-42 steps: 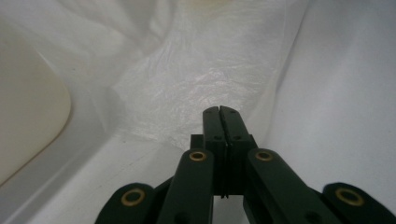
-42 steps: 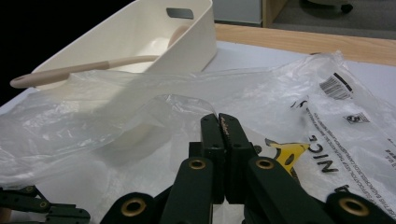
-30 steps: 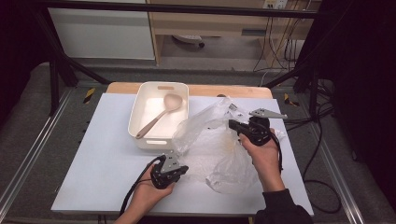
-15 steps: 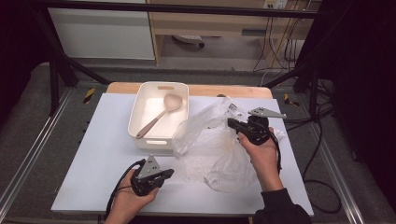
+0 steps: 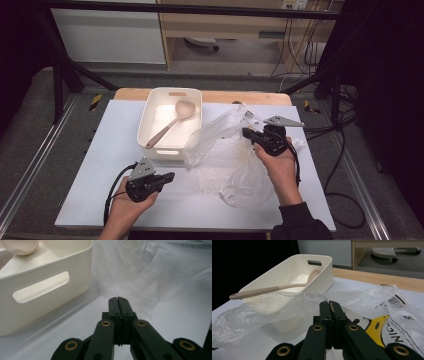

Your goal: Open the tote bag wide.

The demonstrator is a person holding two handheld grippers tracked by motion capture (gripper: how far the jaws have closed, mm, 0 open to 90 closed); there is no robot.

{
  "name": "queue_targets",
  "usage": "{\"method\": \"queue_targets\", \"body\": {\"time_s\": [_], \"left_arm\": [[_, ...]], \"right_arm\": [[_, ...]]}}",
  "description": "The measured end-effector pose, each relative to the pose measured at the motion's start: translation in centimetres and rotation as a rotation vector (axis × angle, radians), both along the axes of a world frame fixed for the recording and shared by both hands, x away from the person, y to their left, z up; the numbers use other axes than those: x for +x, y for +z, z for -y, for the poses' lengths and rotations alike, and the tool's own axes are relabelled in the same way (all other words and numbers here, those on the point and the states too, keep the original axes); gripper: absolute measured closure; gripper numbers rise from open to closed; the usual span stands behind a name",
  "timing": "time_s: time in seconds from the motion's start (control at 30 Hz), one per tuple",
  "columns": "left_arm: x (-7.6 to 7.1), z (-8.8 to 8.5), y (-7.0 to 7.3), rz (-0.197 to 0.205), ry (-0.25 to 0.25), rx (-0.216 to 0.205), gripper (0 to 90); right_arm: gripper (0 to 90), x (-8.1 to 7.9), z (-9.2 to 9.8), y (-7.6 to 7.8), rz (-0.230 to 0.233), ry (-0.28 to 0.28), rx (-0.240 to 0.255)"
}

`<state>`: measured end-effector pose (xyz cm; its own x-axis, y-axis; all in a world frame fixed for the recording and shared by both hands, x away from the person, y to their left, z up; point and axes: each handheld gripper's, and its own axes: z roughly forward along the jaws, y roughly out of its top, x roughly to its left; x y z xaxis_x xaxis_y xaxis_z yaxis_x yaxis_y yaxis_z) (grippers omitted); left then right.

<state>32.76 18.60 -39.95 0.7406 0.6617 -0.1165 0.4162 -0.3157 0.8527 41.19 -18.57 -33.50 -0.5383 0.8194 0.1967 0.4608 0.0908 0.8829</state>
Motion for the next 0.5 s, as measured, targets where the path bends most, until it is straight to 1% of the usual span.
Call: {"method": "queue_targets", "body": {"time_s": [0.1,0.17,0.2,0.27,0.33,0.37,0.43,0.5], "left_arm": [[-0.3,0.3,0.4,0.013,-0.002,-0.01,90.0],[-0.4,0.2,0.6,0.029,0.008,-0.015,87.6],[-0.4,0.2,0.7,0.043,0.013,-0.027,84.3],[-0.4,0.2,1.0,0.047,0.035,-0.06,75.7],[-0.5,0.3,1.3,0.061,0.055,-0.061,65.4],[-0.6,0.5,1.5,0.061,0.058,-0.057,59.9],[-0.8,0.6,1.8,0.06,0.055,-0.055,56.4],[-1.0,0.8,2.2,0.069,0.064,-0.064,49.2]], "right_arm": [[90.0,0.1,0.0,-0.4,-0.007,-0.001,-0.012],[90.0,0.1,-0.1,-0.5,-0.009,-0.001,-0.014],[90.0,0.1,-0.1,-0.5,-0.008,0.0,-0.015],[90.0,0.2,-0.2,-0.6,-0.008,0.002,-0.021],[90.0,0.2,-0.3,-0.7,-0.009,0.002,-0.029],[90.0,0.2,-0.3,-0.8,-0.009,0.004,-0.031],[90.0,0.1,-0.3,-0.8,-0.012,0.006,-0.033],[90.0,0.1,-0.3,-0.8,-0.014,0.008,-0.036]]}}
